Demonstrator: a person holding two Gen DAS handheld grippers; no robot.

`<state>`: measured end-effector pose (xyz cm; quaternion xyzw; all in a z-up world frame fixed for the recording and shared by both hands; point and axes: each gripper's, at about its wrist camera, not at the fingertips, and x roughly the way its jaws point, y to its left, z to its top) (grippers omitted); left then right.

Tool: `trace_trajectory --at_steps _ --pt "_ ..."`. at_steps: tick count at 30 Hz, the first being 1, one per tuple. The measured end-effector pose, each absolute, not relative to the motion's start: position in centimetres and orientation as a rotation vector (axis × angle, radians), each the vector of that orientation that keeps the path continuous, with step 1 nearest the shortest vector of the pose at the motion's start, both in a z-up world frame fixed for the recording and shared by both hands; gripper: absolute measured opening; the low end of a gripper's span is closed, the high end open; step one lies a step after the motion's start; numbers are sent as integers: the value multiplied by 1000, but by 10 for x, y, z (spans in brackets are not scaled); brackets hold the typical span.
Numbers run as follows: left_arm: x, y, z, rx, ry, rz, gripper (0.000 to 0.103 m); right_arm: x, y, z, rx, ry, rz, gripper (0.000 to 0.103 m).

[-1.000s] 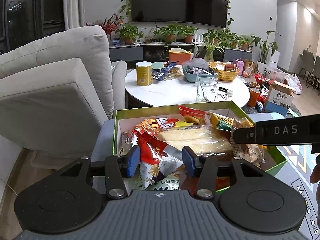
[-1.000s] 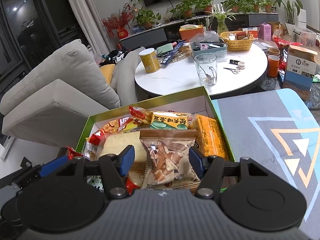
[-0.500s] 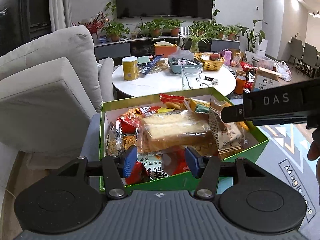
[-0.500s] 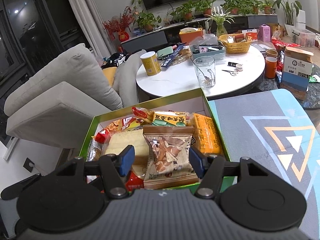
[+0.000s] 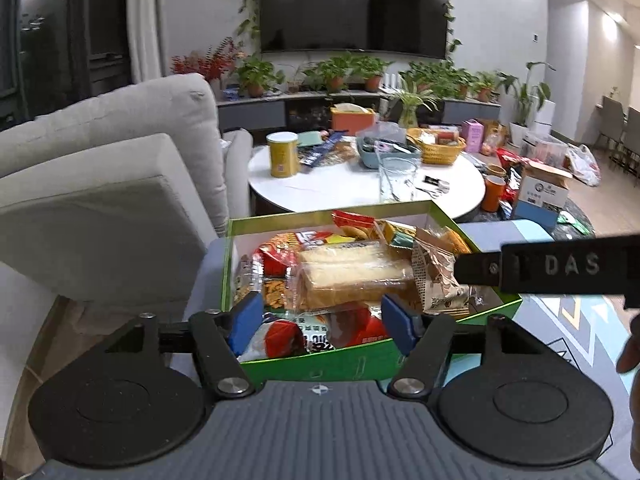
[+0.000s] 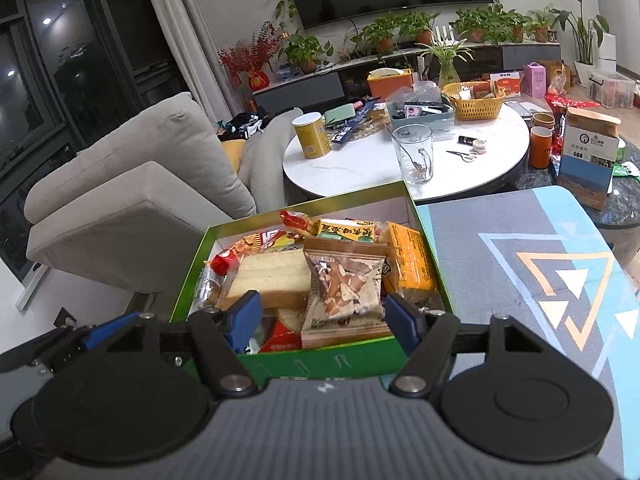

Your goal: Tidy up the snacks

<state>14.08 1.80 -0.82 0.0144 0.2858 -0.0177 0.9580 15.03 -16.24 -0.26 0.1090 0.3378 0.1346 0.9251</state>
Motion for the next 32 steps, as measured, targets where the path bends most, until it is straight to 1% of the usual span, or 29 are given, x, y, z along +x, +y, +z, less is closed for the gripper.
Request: trace_trajectory --at_steps 3,5,14,24,32 --pt "132 15 -4 38 570 -36 65 139 -165 0 212 679 279 64" --pt "125 13 -1 43 556 -27 68 130 -167 2 207 660 272 64" --pt "91 5 6 45 532 -7 68 95 -178 9 207 624 262 64" --pt "57 9 1 -14 531 15 68 67 -184 5 181 617 245 64" --pt "39 12 7 -21 510 22 68 52 -183 1 155 609 235 64"
